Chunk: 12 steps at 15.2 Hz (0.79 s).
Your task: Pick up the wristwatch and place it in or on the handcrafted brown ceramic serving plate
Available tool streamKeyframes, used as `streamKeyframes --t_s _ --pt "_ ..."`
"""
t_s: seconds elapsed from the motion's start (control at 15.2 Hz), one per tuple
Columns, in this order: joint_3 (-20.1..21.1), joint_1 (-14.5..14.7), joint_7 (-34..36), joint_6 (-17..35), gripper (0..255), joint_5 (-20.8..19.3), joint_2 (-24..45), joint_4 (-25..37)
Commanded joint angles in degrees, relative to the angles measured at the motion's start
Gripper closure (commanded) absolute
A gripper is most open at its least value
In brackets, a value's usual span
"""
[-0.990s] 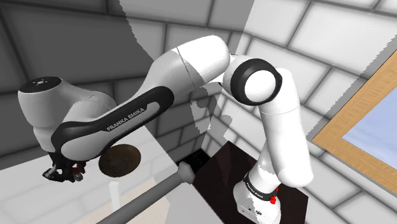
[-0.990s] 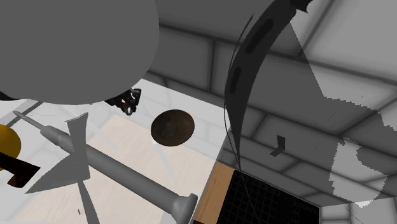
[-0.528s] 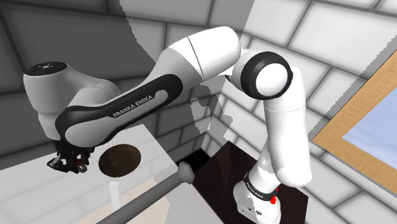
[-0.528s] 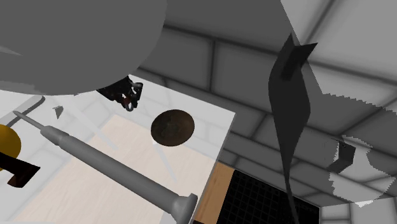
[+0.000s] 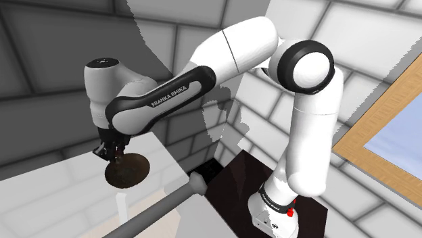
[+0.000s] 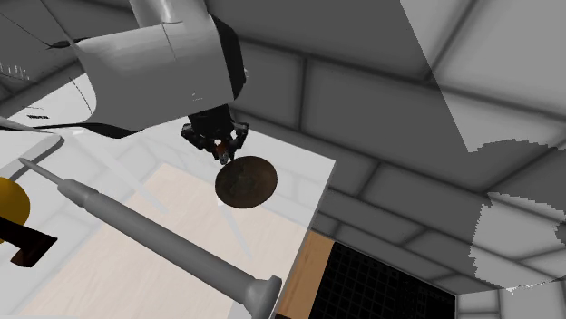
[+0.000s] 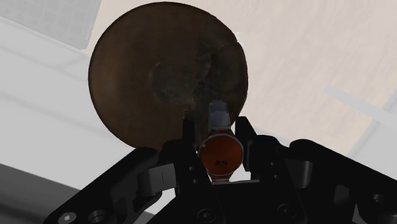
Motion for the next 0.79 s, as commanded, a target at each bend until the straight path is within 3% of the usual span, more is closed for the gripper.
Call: streamKeyframes --t_s 0.0,0.07,0.73 --pt "-0.1 -2.3 -2.7 1.3 255 1.2 -2.7 -3.7" --pt "-0.3 -3.5 -4.2 1.8 255 1.8 -3.9 -5.2" --pt "-1.7 -2.4 -2.2 8.0 255 -1.2 1.1 -6.8"
